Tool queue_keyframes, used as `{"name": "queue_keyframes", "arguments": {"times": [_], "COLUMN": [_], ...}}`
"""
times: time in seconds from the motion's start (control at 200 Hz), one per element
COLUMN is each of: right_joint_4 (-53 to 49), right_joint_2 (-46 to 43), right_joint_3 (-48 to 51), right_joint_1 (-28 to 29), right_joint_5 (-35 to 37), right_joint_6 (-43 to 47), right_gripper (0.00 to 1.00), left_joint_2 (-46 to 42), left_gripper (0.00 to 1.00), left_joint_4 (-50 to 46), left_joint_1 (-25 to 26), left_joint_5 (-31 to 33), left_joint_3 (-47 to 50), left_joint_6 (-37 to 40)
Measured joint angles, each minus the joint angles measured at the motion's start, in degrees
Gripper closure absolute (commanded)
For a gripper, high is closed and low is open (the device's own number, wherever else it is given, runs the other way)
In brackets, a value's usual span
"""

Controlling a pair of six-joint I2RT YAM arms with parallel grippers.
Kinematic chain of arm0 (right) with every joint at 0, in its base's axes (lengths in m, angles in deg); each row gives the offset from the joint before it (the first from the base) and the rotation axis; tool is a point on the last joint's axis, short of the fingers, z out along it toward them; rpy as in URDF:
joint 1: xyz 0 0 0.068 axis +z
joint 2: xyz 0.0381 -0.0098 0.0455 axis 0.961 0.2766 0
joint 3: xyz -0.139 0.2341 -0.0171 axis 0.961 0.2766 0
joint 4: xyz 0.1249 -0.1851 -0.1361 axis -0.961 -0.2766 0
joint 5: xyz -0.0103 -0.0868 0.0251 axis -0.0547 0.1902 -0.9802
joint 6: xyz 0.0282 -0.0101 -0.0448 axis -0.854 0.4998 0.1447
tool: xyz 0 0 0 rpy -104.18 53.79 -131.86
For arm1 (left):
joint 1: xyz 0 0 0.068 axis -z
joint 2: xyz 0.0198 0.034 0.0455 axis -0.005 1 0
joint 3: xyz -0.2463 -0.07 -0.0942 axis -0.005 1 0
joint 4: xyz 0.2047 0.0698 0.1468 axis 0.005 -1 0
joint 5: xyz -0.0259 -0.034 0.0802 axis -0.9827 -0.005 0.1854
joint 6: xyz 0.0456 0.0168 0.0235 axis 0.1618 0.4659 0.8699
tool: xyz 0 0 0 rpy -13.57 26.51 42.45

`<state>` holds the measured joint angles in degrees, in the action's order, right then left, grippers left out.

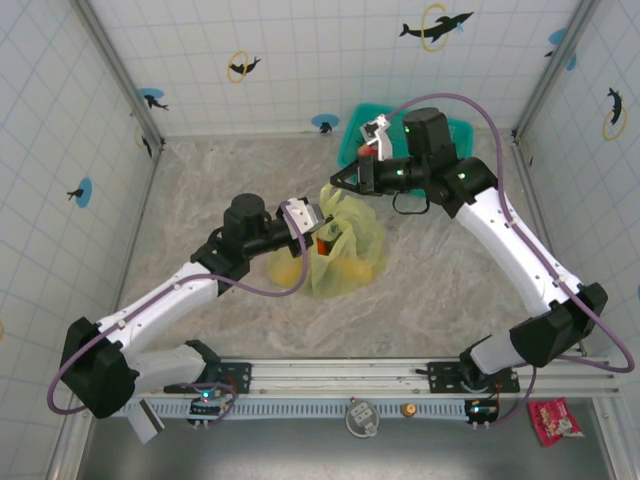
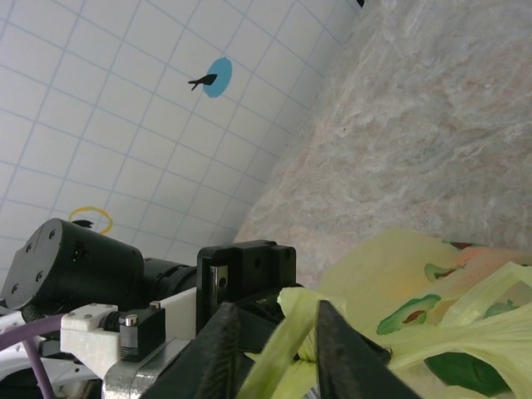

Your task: Place the fake fruits into the plastic bag and tie a complex knot

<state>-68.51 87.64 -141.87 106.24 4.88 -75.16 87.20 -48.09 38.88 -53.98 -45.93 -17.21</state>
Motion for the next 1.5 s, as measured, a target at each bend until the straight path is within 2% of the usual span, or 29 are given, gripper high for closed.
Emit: {"name": "queue_keyframes", "arguments": {"times": [0.175, 0.731, 0.921, 1.116, 1.261, 1.496], "right_joint_4": [-0.76, 0.35, 8.24, 22.03, 33.86, 49.0], "right_joint_2": [-0.22, -4.87, -16.31, -24.41, -22.69, -11.39], "right_joint_3": [0.0, 2.05, 17.88, 39.08, 47.93, 48.72], "right_joint_1": [-0.04, -1.53, -0.74, 5.49, 9.01, 10.84], "right_joint_5": [-0.52, 5.79, 6.51, 8.83, 14.51, 22.4], "right_joint_6": [0.5, 4.04, 5.7, 5.31, 3.87, 1.77], "right_gripper": [1.0, 1.0, 1.0, 1.0, 1.0, 1.0], "left_joint_2": [0.0, 0.0, 0.04, 1.57, 2.73, 2.82], "left_gripper": [1.0, 1.0, 1.0, 1.0, 1.0, 1.0], "left_joint_4": [-0.02, 3.13, 6.67, 7.65, 6.54, 6.27], "left_joint_1": [0.0, -0.11, -2.05, -3.08, -3.17, -4.52], "left_joint_5": [0.0, 1.92, 0.57, -2.64, -4.24, -4.13], "left_joint_3": [0.0, 0.13, 1.33, 1.9, 2.27, 2.27], "left_joint_6": [0.0, -4.66, -9.42, -14.08, -16.48, -18.56]}}
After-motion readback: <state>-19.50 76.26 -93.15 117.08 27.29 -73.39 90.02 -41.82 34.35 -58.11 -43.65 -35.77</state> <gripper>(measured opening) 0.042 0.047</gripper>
